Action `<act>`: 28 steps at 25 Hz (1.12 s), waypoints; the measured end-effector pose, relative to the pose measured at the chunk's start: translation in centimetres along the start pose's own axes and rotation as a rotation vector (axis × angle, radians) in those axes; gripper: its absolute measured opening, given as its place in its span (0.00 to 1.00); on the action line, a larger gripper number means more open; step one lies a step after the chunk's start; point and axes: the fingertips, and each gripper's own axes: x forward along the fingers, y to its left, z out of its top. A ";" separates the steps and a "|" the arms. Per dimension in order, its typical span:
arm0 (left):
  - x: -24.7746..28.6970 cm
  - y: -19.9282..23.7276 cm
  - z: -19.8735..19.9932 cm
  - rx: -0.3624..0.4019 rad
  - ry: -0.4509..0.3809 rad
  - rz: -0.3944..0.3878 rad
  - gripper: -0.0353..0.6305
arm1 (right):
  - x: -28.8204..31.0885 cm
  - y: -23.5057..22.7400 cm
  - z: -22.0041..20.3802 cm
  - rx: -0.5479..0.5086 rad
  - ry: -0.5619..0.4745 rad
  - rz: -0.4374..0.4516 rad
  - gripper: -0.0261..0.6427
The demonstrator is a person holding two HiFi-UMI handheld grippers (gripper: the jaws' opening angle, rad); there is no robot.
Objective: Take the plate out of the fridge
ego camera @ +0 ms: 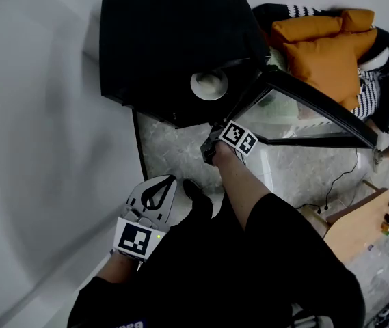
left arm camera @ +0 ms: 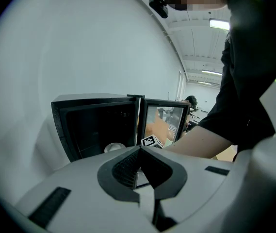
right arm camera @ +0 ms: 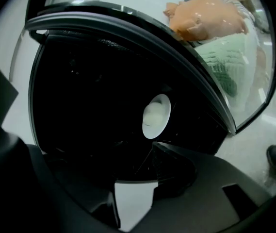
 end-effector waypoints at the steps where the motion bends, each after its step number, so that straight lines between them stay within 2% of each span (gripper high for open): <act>1: 0.1 0.1 0.1 0.010 0.001 -0.005 0.06 | 0.3 -0.2 0.2 0.040 -0.025 0.009 0.25; 4: 0.7 0.1 0.0 0.041 0.008 -0.025 0.06 | 0.9 -1.3 0.8 0.160 -0.096 0.029 0.25; 7: 1.3 0.1 0.2 0.069 0.010 -0.040 0.06 | 1.5 -2.1 1.1 0.229 -0.141 0.040 0.25; 12: 1.7 0.2 0.3 0.075 0.015 -0.049 0.06 | 2.9 -3.6 1.3 0.285 -0.170 0.030 0.25; 16: 2.0 -0.2 -1.2 0.060 0.041 -0.061 0.06 | 4.1 -5.2 1.5 0.296 -0.166 0.013 0.25; 22: 1.9 -0.7 -3.9 0.035 0.095 -0.078 0.06 | 5.2 -6.1 2.2 0.408 -0.231 0.110 0.25; 28: 2.1 -1.1 -5.5 0.028 0.136 -0.104 0.06 | 5.9 -6.5 3.5 0.410 -0.267 0.160 0.25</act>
